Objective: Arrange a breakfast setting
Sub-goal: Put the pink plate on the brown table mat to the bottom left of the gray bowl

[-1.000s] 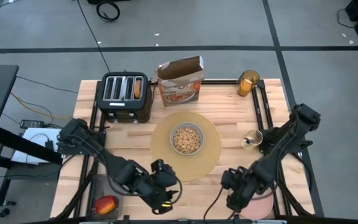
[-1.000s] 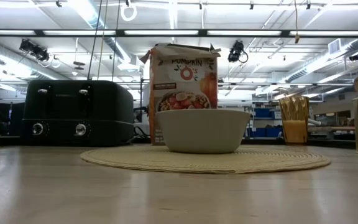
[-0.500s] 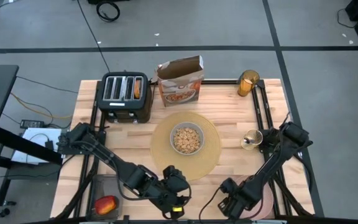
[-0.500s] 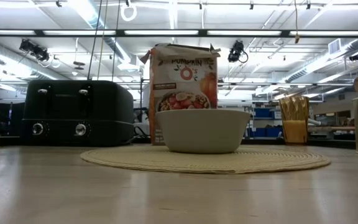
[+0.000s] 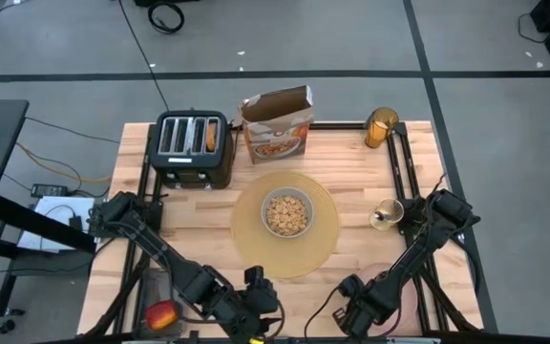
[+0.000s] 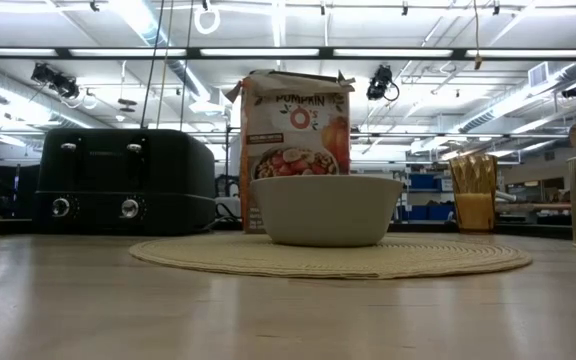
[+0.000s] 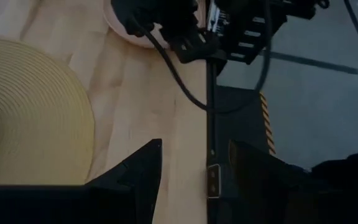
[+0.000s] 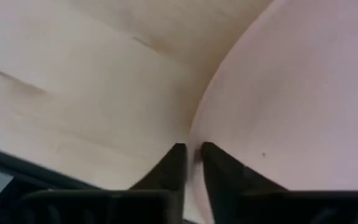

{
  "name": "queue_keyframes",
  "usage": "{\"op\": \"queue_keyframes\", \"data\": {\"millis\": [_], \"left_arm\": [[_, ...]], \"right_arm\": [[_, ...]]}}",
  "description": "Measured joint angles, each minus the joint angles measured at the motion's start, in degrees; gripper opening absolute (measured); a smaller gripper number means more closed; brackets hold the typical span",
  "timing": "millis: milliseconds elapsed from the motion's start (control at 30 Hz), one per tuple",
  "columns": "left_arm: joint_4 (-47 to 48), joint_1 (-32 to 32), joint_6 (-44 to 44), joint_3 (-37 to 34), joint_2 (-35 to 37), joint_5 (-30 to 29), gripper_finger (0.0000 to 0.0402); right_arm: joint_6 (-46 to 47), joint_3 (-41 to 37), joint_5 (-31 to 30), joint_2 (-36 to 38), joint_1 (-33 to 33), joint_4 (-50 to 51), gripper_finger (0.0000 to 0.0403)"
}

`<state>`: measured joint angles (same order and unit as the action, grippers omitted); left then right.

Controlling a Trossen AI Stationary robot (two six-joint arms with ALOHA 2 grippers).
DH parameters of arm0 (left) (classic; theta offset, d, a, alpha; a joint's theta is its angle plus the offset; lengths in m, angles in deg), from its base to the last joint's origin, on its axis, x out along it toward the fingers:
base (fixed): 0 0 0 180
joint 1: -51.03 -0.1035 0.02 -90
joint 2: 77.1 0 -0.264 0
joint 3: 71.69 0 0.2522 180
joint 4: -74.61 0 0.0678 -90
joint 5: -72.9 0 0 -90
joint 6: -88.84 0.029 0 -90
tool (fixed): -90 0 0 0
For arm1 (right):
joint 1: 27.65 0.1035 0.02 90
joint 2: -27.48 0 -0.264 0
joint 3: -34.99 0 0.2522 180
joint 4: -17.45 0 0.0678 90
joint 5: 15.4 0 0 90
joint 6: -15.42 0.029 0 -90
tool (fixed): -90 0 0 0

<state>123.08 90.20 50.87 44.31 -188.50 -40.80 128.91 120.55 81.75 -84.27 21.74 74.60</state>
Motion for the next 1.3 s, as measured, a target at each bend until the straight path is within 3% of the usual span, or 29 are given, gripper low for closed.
{"op": "queue_keyframes", "data": {"millis": [133,233,400,533,633,1100,1300], "left_arm": [[0.2,-0.5,2.7,0.0,0.3,-0.1,0.0192],[-0.5,-0.8,6.6,0.0,0.5,0.0,0.0192],[-1.0,-1.5,14.8,0.0,0.5,0.2,0.0201],[-4.4,-2.9,21.1,0.0,0.5,0.1,0.0219],[-8.1,-3.9,26.2,0.1,-0.3,0.8,0.023],[-15.7,-5.0,42.3,0.0,-7.1,4.4,0.0233],[-15.5,-5.7,43.2,0.0,-8.0,4.5,0.0198]], "right_arm": [[-3.1,5.2,0.5,-0.1,0.0,6.6,0.0016],[-13.0,13.8,-0.4,0.3,0.0,13.9,0.0019],[-40.6,24.5,-2.1,0.3,0.0,21.7,0.0011],[-65.6,27.7,-1.7,0.3,0.1,21.6,0.0015],[-77.6,28.6,-1.7,0.3,0.3,21.7,0.0018],[-88.4,31.9,-5.9,0.3,-3.7,22.4,0.0013],[-91.3,33.1,-6.3,0.4,-5.0,22.4,0.0013]]}}
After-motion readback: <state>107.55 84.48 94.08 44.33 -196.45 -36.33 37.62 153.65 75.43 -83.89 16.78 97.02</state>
